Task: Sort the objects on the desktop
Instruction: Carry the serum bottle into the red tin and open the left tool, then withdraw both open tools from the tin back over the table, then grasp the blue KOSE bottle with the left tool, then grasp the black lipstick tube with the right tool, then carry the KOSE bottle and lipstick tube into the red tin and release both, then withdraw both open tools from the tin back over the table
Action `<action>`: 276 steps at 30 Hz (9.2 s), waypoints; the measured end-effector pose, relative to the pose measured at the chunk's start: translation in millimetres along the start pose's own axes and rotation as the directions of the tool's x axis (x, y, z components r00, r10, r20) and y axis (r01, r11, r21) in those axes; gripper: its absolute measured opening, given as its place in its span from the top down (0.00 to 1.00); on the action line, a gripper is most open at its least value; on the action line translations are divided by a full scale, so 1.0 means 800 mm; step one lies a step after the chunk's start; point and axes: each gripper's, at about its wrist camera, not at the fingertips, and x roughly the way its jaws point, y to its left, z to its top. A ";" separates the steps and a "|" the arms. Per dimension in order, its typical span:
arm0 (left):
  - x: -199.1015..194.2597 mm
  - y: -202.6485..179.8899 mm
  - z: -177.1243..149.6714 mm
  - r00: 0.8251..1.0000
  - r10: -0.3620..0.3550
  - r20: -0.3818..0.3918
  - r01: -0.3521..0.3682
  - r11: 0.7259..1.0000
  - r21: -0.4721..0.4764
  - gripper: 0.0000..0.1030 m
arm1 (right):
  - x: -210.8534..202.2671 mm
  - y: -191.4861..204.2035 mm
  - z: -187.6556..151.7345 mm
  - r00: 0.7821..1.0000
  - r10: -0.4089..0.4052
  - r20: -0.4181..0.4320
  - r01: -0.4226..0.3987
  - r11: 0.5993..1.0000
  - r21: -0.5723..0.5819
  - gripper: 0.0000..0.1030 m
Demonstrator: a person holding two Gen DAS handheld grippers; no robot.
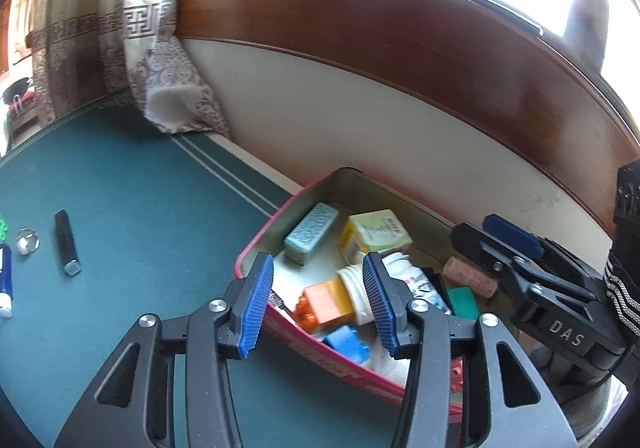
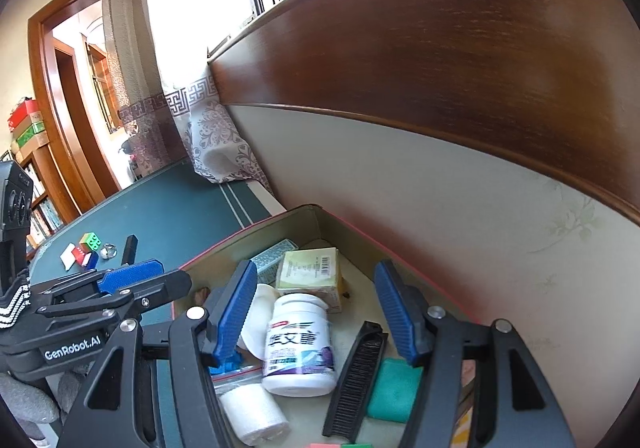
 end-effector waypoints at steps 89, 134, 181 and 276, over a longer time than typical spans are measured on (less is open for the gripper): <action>-0.052 0.381 -0.044 0.860 0.504 -0.085 -0.496 0.784 -0.373 0.70 | 0.283 0.347 -0.008 0.893 0.286 -0.349 -0.362 0.915 -0.176 0.34; -0.059 0.362 -0.043 0.878 0.475 -0.062 -0.463 0.807 -0.367 0.70 | 0.238 0.343 -0.009 0.897 0.276 -0.344 -0.370 0.896 -0.246 0.79; -0.026 0.071 0.005 0.994 0.104 0.039 -0.104 0.995 -0.010 0.70 | 0.026 0.046 0.009 0.989 0.111 -0.101 -0.117 0.992 -0.053 0.79; -0.147 0.295 -0.040 0.896 0.444 0.024 -0.408 0.843 -0.351 0.51 | 0.067 0.165 0.037 0.968 0.249 0.019 -0.243 0.957 -0.157 0.22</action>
